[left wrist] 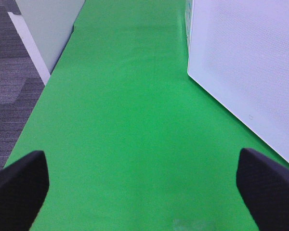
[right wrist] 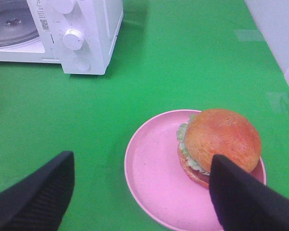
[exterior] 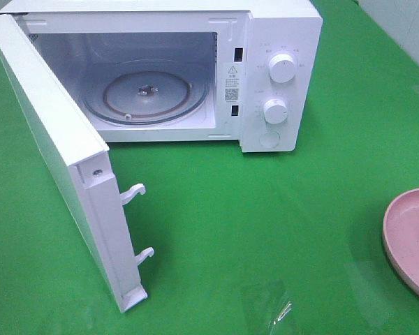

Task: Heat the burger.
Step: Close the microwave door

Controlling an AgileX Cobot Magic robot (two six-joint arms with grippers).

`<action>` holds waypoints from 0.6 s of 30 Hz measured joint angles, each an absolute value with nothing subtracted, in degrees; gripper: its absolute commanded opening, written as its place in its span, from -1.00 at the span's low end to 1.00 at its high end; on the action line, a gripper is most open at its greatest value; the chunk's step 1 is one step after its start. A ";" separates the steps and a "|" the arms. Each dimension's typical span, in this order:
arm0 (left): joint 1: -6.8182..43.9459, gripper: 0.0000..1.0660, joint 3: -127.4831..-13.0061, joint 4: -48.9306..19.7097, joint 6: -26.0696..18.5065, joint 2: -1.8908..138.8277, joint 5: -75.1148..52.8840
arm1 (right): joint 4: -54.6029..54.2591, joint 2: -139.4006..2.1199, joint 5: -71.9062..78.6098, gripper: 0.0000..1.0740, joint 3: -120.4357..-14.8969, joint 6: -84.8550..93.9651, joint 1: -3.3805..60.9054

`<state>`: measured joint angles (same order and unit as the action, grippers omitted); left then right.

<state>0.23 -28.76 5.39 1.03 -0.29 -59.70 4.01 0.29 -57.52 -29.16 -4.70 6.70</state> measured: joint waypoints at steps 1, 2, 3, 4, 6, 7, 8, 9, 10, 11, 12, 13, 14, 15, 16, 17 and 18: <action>0.23 0.83 -28.76 5.39 1.03 -0.29 -59.70 | 4.01 0.29 -57.52 0.41 -29.16 -4.70 6.70; 0.23 0.83 -28.76 5.39 1.03 -0.29 -59.70 | 4.01 0.29 -57.52 0.41 -29.16 -4.70 6.70; 0.23 0.83 -28.76 5.39 1.03 -0.29 -59.70 | 4.01 0.29 -57.52 0.41 -29.16 -4.70 6.70; 0.23 0.83 -28.76 5.39 1.03 -0.29 -59.70 | 4.01 0.29 -57.52 0.41 -29.16 -4.70 6.70; 0.23 0.83 -28.76 5.39 1.03 -0.29 -59.70 | 4.01 0.29 -57.52 0.41 -29.16 -4.70 6.70; 0.23 0.83 -28.76 5.39 1.03 -0.29 -59.70 | 4.01 0.29 -57.52 0.41 -29.16 -4.70 6.70; 0.23 0.83 -29.05 5.39 1.03 -0.29 -59.30 | 4.01 0.29 -57.52 0.41 -29.16 -4.70 6.70; 0.23 0.83 -29.05 5.39 1.03 -0.29 -59.30 | 4.01 0.29 -57.52 0.41 -29.16 -4.70 6.70; 0.23 0.81 -29.45 5.39 1.03 -0.29 -58.73 | 4.01 0.29 -57.52 0.41 -29.16 -4.70 6.70; 0.23 0.74 -29.97 5.50 1.09 -0.23 -57.07 | 4.01 0.29 -57.52 0.41 -29.16 -4.70 6.70; 0.23 0.74 -29.97 5.50 1.09 -0.23 -57.07 | 4.01 0.29 -57.52 0.41 -29.16 -4.70 6.70; 0.23 0.74 -29.97 5.50 1.09 -0.23 -57.07 | 4.01 0.29 -57.52 0.41 -29.16 -4.70 6.70; 0.23 0.59 -30.25 5.96 1.32 0.69 -55.41 | 4.01 0.29 -57.52 0.41 -29.16 -4.70 6.70; 0.23 0.36 -30.42 6.47 1.49 2.46 -53.74 | 4.01 0.29 -57.52 0.41 -29.16 -4.70 6.70; 0.23 0.36 -30.42 6.47 1.49 2.46 -53.74 | 4.01 0.29 -57.52 0.41 -29.16 -4.70 6.70; 0.23 0.36 -30.42 6.47 1.49 2.46 -53.74 | 4.01 0.29 -57.52 0.41 -29.16 -4.70 6.70; 0.23 0.09 -30.42 6.76 2.06 4.07 -51.97 | 4.01 0.29 -57.52 0.41 -29.16 -4.70 6.70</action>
